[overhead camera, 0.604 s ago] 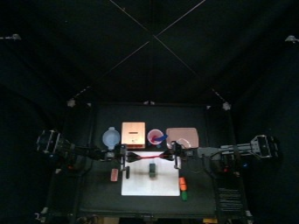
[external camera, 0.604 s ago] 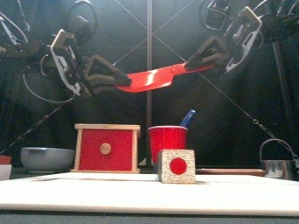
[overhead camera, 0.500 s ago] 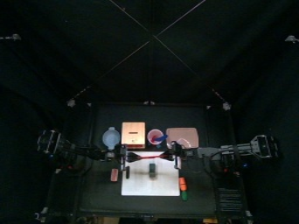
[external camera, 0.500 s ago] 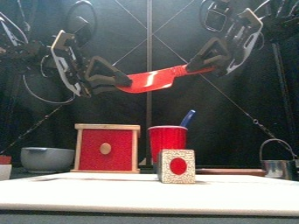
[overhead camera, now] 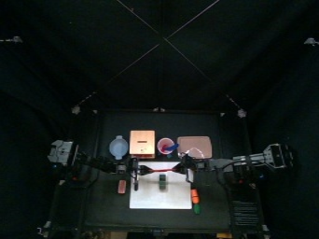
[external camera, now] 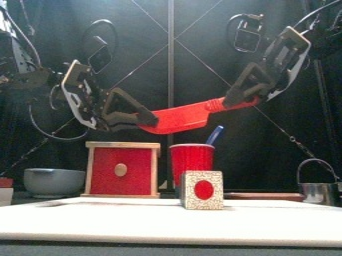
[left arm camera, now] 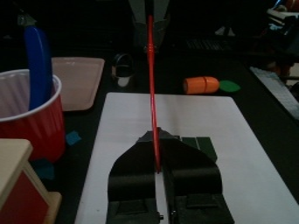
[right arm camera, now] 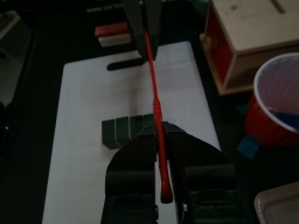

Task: Cut the sushi into 4 pieces with the knife
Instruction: Cut the sushi into 4 pieces

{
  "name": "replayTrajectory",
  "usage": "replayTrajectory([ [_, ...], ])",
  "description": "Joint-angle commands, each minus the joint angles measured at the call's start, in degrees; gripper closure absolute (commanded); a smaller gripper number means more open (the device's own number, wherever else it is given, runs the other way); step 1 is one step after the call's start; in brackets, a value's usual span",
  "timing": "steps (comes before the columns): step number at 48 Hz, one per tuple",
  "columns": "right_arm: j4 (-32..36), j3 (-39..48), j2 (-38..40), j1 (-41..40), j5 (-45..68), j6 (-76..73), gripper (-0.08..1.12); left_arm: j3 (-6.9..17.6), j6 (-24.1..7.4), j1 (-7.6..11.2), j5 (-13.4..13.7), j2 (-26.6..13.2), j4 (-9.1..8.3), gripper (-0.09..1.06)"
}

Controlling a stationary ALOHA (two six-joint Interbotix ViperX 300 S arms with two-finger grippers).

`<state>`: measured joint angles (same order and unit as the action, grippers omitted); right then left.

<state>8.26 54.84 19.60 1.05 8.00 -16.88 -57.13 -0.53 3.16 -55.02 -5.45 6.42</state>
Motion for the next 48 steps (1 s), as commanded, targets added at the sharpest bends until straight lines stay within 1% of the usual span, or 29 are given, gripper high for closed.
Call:
replayTrajectory([
  [1,-0.4,-0.9,-1.1,0.6,0.4,-0.1,0.94,3.6,0.2,0.53,-1.7,-0.8,0.0,0.72],
  [8,-1.2,-0.8,-3.7,0.7,0.2,-0.1,0.94,3.6,0.4,1.41,-1.7,-1.9,0.26,0.72],
  [16,-1.5,-0.7,-6.1,0.6,0.1,0.0,0.94,3.8,0.4,1.93,-1.7,-3.1,1.41,0.72],
  [21,-1.5,-0.8,-7.0,0.4,0.1,0.0,0.94,4.0,0.4,2.02,-1.7,-3.7,1.76,0.72],
  [35,-1.9,-0.7,-7.4,0.4,0.0,0.0,0.94,4.6,0.5,2.02,-1.6,-5.1,1.85,0.72],
  [48,-1.9,-1.0,-8.4,0.3,0.0,-0.1,0.94,4.6,0.5,2.02,-1.6,-6.3,2.9,0.72],
])
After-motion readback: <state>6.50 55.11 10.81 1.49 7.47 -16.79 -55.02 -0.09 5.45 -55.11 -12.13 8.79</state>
